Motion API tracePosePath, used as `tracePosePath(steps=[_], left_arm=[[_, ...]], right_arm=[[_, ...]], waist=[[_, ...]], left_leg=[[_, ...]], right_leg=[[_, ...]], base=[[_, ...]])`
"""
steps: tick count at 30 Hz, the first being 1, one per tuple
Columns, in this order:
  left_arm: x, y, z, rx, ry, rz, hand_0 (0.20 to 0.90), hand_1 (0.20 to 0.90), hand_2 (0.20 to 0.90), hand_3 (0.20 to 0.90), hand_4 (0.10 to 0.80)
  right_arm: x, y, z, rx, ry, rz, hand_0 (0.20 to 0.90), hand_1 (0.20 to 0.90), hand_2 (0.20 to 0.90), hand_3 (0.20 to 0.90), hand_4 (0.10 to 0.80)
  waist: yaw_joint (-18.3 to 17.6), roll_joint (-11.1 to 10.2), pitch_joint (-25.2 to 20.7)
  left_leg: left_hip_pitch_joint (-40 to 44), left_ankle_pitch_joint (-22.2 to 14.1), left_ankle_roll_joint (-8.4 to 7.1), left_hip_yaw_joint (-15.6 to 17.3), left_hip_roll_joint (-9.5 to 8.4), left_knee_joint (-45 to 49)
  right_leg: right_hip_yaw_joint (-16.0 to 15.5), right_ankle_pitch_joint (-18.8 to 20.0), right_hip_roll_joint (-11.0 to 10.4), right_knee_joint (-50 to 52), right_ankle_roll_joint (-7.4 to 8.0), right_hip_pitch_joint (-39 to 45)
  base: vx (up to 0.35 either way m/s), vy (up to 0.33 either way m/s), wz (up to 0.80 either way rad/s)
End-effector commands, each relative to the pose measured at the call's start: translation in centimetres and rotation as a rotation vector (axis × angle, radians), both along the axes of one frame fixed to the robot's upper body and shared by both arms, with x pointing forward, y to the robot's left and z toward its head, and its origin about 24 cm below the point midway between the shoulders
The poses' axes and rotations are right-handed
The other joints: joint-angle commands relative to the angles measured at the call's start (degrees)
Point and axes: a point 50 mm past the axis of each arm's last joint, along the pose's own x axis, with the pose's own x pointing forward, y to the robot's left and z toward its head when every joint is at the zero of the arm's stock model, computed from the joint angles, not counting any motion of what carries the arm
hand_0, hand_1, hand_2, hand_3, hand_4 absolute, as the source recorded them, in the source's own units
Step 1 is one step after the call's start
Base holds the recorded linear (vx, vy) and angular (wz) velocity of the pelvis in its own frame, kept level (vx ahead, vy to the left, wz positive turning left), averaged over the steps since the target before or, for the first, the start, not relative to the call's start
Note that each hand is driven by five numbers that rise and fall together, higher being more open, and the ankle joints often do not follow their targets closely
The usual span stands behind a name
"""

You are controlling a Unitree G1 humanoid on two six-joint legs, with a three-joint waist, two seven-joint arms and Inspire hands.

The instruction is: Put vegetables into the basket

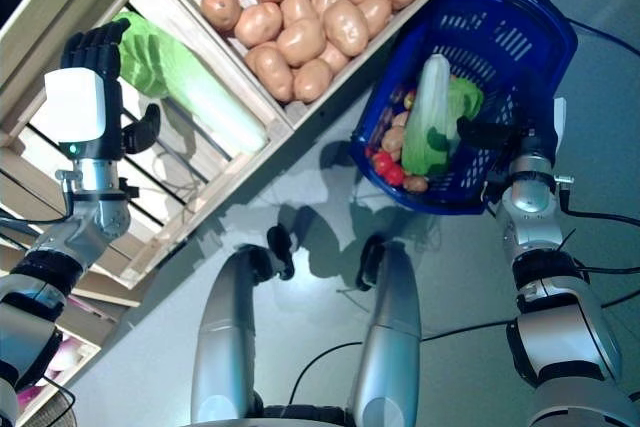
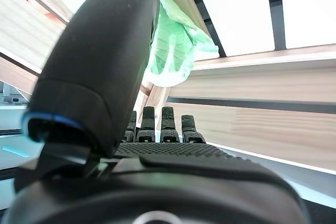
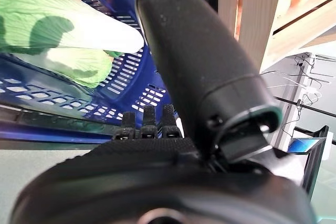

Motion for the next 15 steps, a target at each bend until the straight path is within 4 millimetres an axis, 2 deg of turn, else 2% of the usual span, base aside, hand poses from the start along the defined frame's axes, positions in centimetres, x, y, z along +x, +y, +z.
tracePosePath(steps=[1, 7, 11, 15], left_arm=[[-1.3, 3.5, 3.9, -0.008, -0.205, 0.098, 0.900, 0.900, 0.900, 0.900, 0.800], [-1.5, 3.0, 3.2, 0.120, -0.159, 0.059, 0.900, 0.900, 0.900, 0.900, 0.800], [-0.7, 1.9, 3.1, 0.341, -0.057, 0.027, 0.900, 0.900, 0.900, 0.900, 0.800], [0.1, 1.3, 3.4, 0.425, 0.021, 0.007, 0.900, 0.900, 0.900, 0.900, 0.800]], right_arm=[[-0.6, -0.2, 4.0, 0.010, -0.257, -0.014, 0.900, 0.900, 0.900, 0.900, 0.800], [-0.8, -0.5, 4.3, 0.001, -0.256, -0.008, 0.900, 0.900, 0.900, 0.900, 0.800], [-0.5, -0.6, 4.9, 0.014, -0.250, 0.015, 0.900, 0.900, 0.900, 0.900, 0.800], [-0.3, -0.7, 5.4, 0.017, -0.249, 0.036, 0.900, 0.900, 0.900, 0.900, 0.800]], waist=[[-0.8, -2.0, -0.4], [-0.8, -1.7, -0.4], [-1.1, -1.3, -0.4], [-1.6, -1.1, -0.4]], left_leg=[[9.0, -7.9, -1.19, 2.7, -1.87, -5.0], [9.4, -7.8, -1.22, 2.9, -1.86, -5.6], [8.5, -8.0, -1.18, 3.0, -1.69, -5.1], [8.0, -8.0, -1.12, 3.3, -1.42, -5.0]], right_leg=[[-0.1, 2.8, 0.8, -6.7, 0.64, 5.2], [-0.2, 2.8, 0.7, -7.3, 0.68, 5.6], [0.2, 2.9, 0.8, -7.0, 0.69, 4.7], [0.6, 3.0, 0.9, -6.8, 0.85, 4.0]], base=[[0.000, 0.000, 0.00], [0.001, 0.003, 0.01], [-0.008, 0.030, 0.04], [-0.001, 0.025, -0.01]])
